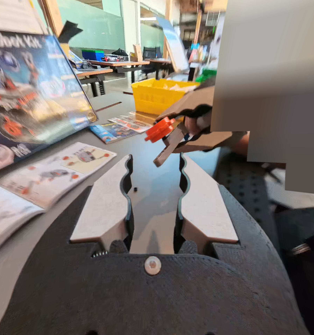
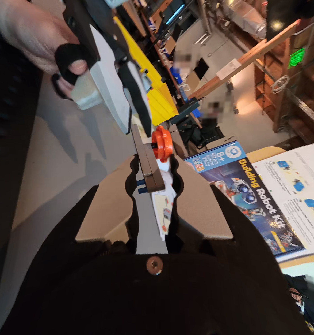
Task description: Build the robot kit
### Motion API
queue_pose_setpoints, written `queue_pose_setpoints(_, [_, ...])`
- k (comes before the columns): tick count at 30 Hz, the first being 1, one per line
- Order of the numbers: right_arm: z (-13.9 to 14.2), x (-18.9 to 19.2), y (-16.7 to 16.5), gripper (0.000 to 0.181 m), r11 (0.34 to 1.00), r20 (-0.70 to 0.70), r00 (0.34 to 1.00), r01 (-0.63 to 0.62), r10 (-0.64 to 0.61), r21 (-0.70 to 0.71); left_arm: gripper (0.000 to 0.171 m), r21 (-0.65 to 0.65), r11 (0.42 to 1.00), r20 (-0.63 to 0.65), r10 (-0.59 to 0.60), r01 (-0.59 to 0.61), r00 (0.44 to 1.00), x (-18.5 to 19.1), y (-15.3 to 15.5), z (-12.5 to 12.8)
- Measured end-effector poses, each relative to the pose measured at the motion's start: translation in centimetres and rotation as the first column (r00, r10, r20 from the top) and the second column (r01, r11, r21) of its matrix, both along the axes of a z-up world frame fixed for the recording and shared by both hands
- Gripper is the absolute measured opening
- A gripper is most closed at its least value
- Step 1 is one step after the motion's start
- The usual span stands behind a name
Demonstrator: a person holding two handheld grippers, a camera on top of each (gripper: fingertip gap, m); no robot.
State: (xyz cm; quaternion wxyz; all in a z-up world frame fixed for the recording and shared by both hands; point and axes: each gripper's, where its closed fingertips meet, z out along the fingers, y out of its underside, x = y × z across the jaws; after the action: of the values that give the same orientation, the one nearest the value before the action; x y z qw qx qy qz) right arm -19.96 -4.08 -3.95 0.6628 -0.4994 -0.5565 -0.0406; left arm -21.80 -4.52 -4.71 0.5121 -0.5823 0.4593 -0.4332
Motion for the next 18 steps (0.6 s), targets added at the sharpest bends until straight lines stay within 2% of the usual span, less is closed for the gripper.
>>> queue_pose_setpoints(3, [1.2,0.1,0.0,0.033,0.999,-0.064,0.998,0.02,-0.018,0.033,0.047,-0.283,0.953,0.161,-0.064,0.108,0.985,-0.2,0.1,1.2])
queue_pose_setpoints(5, [1.6,-0.1,0.0,0.033,0.999,-0.086,0.996,0.025,-0.02,0.047,0.04,-0.371,0.908,0.234,-0.112,0.195,0.966,0.0,-0.3,1.9])
queue_pose_setpoints(7, [1.9,-0.3,0.0,0.033,0.998,-0.106,0.994,0.036,-0.029,0.06,0.028,-0.423,0.878,0.239,-0.13,0.224,0.962,0.7,-0.5,1.7])
queue_pose_setpoints(9, [1.6,-0.5,0.1,0.033,0.998,-0.099,0.994,0.04,-0.035,0.049,0.006,-0.442,0.855,0.237,-0.182,0.273,0.954,1.1,-1.2,1.5])
queue_pose_setpoints(14, [1.5,-0.6,0.0,0.034,1.0,-0.129,0.992,-0.005,0.007,0.017,0.006,-0.438,0.846,0.256,-0.207,0.304,0.944,1.0,-1.4,1.6])
queue_pose_setpoints(18, [0.8,-0.8,0.0,0.034,0.991,-0.165,0.984,-0.083,0.065,-0.102,0.006,-0.398,0.877,0.196,-0.205,0.269,0.959,0.7,-1.3,1.0])
